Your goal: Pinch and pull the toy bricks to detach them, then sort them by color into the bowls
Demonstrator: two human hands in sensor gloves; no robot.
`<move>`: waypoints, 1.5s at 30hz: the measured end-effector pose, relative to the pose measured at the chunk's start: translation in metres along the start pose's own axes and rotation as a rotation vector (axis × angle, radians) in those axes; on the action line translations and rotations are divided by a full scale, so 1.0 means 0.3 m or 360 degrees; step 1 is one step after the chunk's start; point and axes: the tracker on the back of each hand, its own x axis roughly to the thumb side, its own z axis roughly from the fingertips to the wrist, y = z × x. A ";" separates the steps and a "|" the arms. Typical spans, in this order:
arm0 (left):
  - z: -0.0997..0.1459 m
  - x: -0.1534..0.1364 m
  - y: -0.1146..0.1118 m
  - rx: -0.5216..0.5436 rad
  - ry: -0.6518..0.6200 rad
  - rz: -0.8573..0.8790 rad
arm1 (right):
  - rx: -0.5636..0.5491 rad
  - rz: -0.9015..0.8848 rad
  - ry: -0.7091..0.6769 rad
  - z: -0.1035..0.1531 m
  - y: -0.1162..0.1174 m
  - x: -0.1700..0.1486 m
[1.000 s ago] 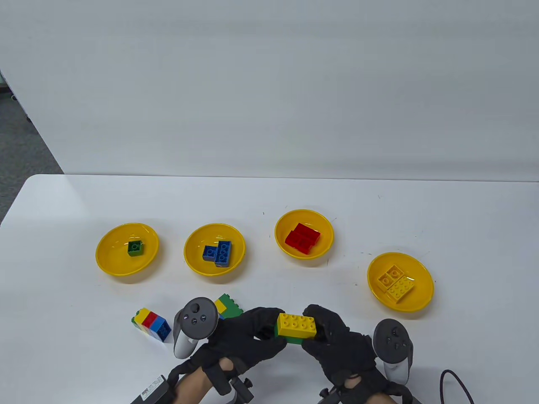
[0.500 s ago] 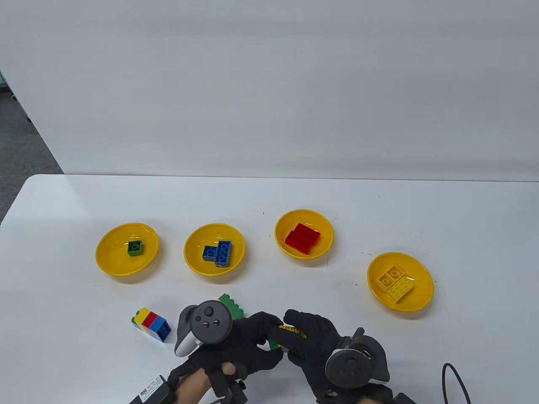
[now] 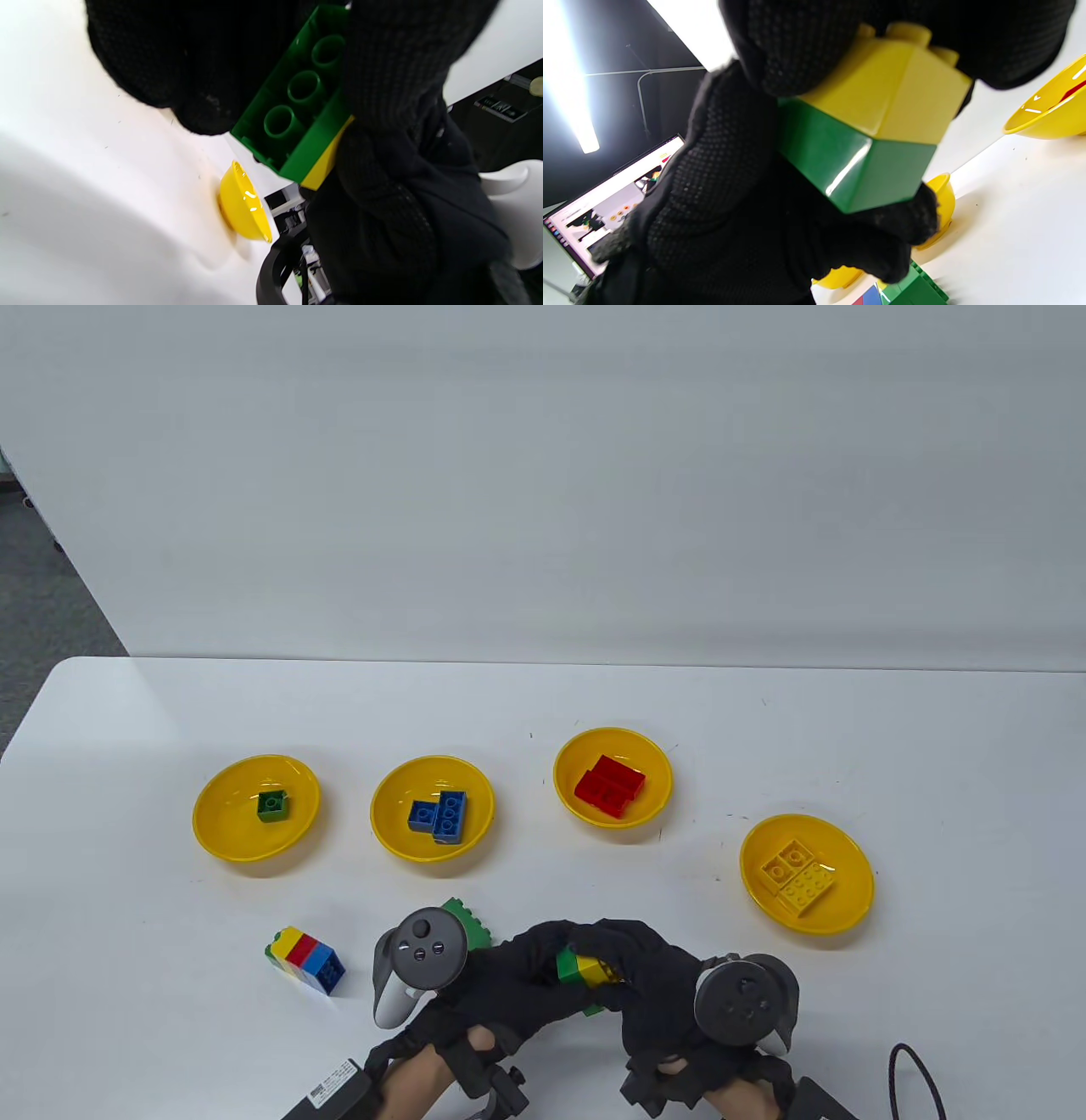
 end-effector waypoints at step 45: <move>0.179 -0.265 1.003 0.0991 0.1330 -0.1003 | -0.0205 -0.0527 0.0357 0.031 -0.151 -0.110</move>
